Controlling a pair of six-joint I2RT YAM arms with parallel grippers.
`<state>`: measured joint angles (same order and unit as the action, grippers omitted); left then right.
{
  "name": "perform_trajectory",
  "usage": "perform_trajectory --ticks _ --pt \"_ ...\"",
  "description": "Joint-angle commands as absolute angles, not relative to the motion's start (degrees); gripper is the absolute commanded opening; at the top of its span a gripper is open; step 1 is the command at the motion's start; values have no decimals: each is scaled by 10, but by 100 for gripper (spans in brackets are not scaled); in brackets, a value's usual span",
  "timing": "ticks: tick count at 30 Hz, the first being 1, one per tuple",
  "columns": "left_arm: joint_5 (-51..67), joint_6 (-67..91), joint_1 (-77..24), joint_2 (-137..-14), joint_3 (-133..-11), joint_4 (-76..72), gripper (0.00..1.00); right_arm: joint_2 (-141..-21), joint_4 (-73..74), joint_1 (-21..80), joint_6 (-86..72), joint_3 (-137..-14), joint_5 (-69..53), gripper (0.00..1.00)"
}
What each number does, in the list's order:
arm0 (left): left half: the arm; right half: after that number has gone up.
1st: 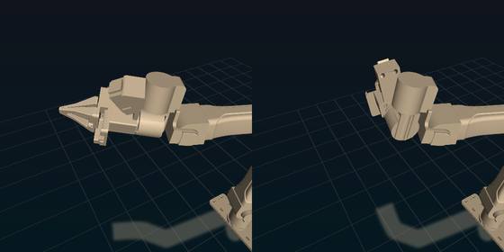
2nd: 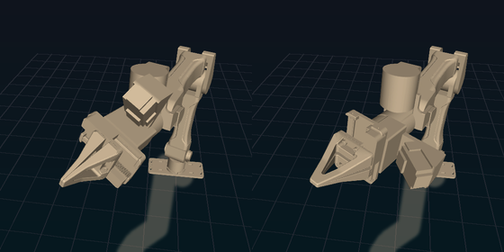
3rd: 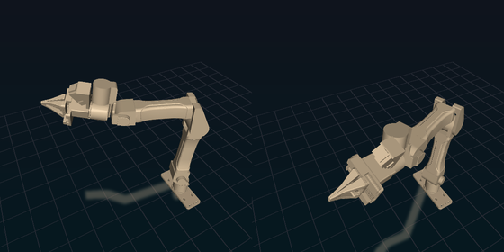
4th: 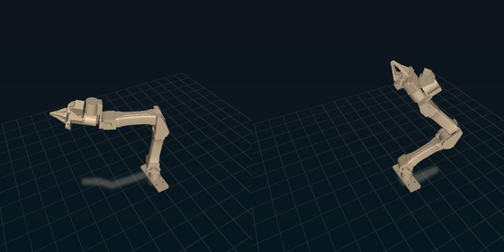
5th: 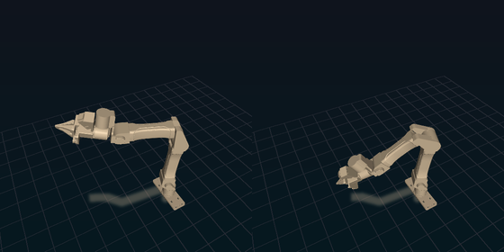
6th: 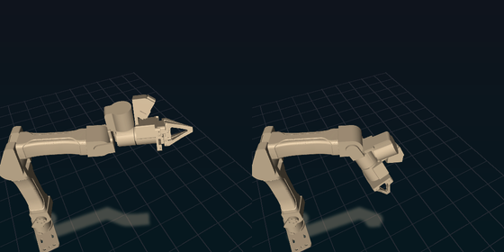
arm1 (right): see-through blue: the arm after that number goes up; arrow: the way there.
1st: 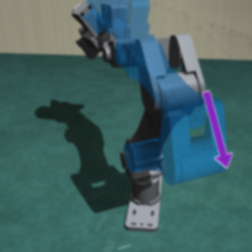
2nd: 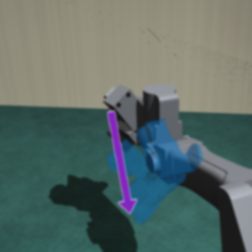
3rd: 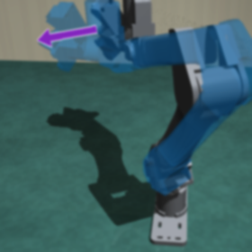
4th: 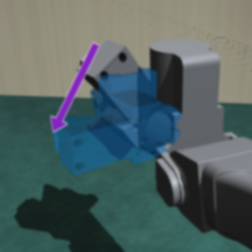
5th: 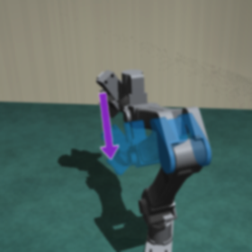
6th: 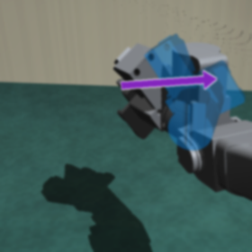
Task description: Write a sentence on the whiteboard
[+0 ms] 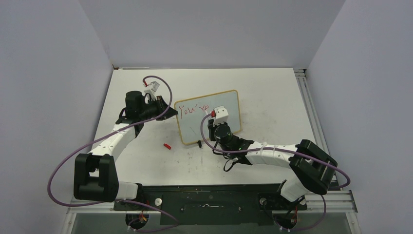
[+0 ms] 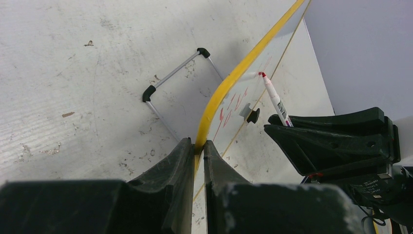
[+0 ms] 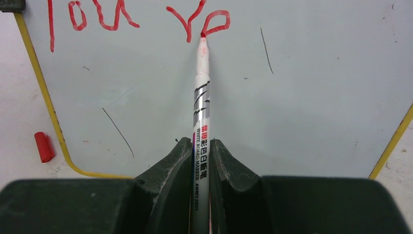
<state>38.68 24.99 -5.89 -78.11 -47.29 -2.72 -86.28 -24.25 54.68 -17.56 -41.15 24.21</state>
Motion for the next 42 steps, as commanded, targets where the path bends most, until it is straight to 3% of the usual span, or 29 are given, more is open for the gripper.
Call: perform_trajectory --ticks 1,33,42 --pt "397 253 -55 -756 -486 -53 0 -861 -245 553 -190 -399 249 5" --pt "396 252 -55 -755 -485 -52 0 -841 -226 530 -209 -386 257 5" --pt "397 251 -54 -756 -486 -52 0 -757 -214 534 -179 -383 261 5"
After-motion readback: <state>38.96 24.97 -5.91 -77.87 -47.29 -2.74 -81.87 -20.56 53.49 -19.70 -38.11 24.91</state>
